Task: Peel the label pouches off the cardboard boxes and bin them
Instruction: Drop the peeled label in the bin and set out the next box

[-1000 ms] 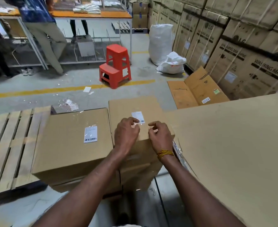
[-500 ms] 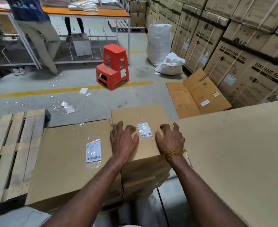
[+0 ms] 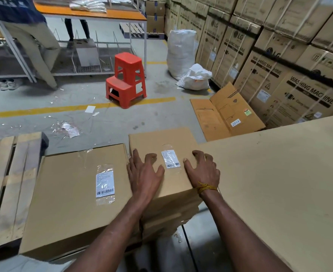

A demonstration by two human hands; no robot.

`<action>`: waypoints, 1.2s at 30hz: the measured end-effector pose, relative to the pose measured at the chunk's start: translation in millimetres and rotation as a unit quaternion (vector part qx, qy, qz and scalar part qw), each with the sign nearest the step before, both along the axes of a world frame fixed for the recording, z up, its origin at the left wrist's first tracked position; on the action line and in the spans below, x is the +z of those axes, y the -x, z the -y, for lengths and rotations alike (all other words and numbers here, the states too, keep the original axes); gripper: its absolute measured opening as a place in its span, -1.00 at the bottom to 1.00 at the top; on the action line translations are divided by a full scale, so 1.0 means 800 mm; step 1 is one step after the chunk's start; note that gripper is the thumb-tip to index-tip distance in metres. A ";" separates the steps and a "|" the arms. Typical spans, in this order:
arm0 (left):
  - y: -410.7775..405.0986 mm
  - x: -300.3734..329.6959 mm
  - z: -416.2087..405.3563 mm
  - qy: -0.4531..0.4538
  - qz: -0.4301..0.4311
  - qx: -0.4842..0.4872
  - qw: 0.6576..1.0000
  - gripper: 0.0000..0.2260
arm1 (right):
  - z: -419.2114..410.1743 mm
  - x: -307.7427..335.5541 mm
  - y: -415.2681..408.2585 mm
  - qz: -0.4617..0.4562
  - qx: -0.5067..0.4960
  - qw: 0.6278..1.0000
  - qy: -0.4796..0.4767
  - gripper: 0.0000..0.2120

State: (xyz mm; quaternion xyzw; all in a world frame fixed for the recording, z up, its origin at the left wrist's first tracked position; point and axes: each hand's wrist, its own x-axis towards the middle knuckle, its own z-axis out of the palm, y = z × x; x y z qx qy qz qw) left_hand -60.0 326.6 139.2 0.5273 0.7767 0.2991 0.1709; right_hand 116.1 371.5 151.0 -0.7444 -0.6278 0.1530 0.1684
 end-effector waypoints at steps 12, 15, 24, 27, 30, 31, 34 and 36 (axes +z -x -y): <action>0.008 0.087 0.001 -0.197 0.111 -0.020 0.974 -0.72 | 0.004 0.067 0.003 -0.045 0.002 0.997 -0.061 -0.47; 0.004 0.134 0.000 -0.258 0.123 -0.040 0.957 -0.71 | 0.007 0.111 -0.001 -0.052 -0.011 0.992 -0.112 -0.47; -0.105 0.198 0.042 -0.309 0.132 -0.118 0.934 -0.80 | 0.090 0.194 -0.102 -0.040 -0.100 0.974 -0.200 -0.47; -0.175 0.196 0.067 -0.278 0.163 -0.168 0.932 -0.85 | 0.144 0.200 -0.172 -0.010 -0.162 0.971 -0.177 -0.47; -0.258 0.193 0.102 -0.225 0.190 -0.233 0.927 -0.91 | 0.213 0.202 -0.251 0.014 -0.238 0.961 -0.139 -0.49; -0.287 0.192 0.117 -0.205 0.195 -0.259 0.923 -0.91 | 0.240 0.203 -0.278 0.017 -0.265 0.956 -0.128 -0.50; -0.374 0.194 0.165 -0.165 0.201 -0.343 0.903 -0.90 | 0.328 0.202 -0.353 0.019 -0.341 0.935 -0.096 -0.51; -0.429 0.194 0.201 -0.141 0.197 -0.395 0.886 -0.90 | 0.387 0.201 -0.397 0.019 -0.389 0.918 -0.076 -0.51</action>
